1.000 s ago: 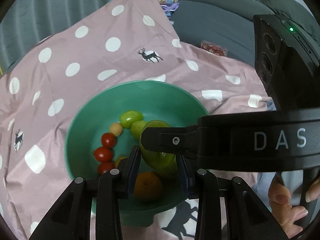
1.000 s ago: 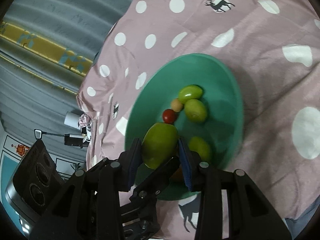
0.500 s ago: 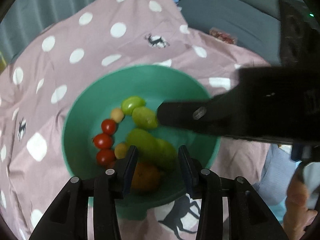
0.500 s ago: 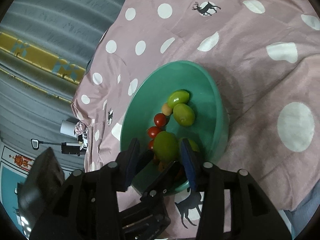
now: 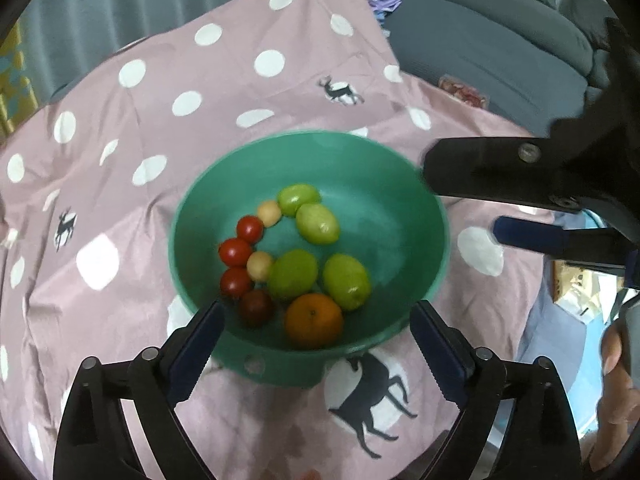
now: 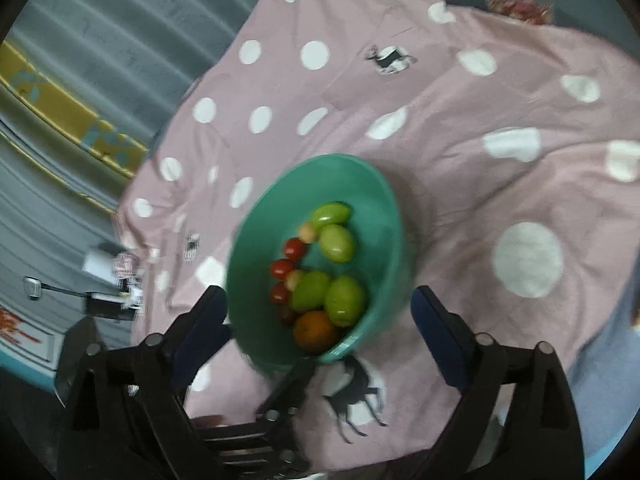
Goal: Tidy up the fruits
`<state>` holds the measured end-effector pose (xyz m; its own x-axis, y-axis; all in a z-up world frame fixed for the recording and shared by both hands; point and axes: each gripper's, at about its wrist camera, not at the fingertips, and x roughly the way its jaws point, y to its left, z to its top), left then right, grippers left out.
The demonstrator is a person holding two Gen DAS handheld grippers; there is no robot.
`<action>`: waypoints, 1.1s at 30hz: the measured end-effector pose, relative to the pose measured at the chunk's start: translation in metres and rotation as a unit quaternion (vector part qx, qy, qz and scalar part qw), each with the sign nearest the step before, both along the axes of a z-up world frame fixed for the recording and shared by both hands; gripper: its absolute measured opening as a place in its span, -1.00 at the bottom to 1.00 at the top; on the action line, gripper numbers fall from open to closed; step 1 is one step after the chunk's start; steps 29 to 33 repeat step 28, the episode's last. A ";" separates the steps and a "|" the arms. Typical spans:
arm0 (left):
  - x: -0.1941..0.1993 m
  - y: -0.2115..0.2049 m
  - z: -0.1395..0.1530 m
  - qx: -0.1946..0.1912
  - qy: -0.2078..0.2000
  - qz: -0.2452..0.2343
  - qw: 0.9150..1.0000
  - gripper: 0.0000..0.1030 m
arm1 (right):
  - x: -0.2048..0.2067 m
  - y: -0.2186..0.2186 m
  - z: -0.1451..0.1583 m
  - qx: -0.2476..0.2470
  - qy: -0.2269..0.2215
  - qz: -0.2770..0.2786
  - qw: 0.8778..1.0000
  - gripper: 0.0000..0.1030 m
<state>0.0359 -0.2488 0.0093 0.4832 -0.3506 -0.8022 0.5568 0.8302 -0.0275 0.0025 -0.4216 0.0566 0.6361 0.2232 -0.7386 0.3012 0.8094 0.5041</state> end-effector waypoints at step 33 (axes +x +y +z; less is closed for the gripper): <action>-0.067 0.029 0.011 0.054 -0.089 -0.014 0.994 0.83 | -0.052 0.011 -0.038 -0.020 0.082 -0.049 0.995 0.97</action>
